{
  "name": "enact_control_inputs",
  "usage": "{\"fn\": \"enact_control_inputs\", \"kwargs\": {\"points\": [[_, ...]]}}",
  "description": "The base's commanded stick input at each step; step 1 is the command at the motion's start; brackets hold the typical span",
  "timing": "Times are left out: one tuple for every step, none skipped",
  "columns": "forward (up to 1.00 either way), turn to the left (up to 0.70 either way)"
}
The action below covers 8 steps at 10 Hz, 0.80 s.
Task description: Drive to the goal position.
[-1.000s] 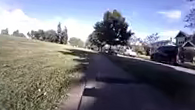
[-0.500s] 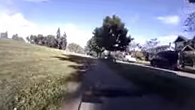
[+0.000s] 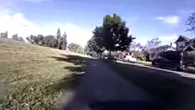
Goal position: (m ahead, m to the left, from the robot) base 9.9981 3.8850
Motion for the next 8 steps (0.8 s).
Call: {"fn": "enact_control_inputs", "kwargs": {"points": [[1.0, 0.11], [1.0, 0.14], [1.0, 0.17], [1.0, 0.21], [1.0, 0.12], [1.0, 0.02], [1.0, 0.0], [1.0, 0.0]]}}
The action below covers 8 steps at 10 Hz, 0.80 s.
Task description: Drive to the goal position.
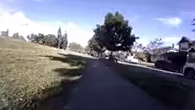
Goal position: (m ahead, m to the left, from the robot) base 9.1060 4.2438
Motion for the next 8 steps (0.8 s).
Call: {"fn": "enact_control_inputs", "kwargs": {"points": [[1.0, 0.0], [1.0, 0.0], [1.0, 0.0], [1.0, 0.0], [1.0, 0.0], [1.0, 0.0], [1.0, 0.0], [1.0, 0.0]]}}
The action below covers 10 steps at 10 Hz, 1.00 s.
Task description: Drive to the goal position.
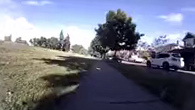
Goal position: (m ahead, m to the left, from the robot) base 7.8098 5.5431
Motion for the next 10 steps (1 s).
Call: {"fn": "enact_control_inputs", "kwargs": {"points": [[1.0, 0.0], [1.0, 0.0], [1.0, 0.0], [1.0, 0.0], [1.0, 0.0], [1.0, 0.0], [1.0, 0.0], [1.0, 0.0], [1.0, 0.0], [1.0, 0.0]]}}
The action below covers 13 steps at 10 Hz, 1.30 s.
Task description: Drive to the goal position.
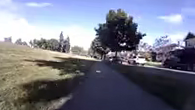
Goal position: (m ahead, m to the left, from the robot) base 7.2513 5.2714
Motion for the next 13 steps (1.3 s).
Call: {"fn": "enact_control_inputs", "kwargs": {"points": [[1.0, 0.0], [1.0, 0.0], [1.0, 0.0], [1.0, 0.0], [1.0, 0.0], [1.0, 0.0], [1.0, 0.0], [1.0, 0.0], [1.0, 0.0], [1.0, 0.0], [1.0, 0.0], [1.0, 0.0], [1.0, 0.0]]}}
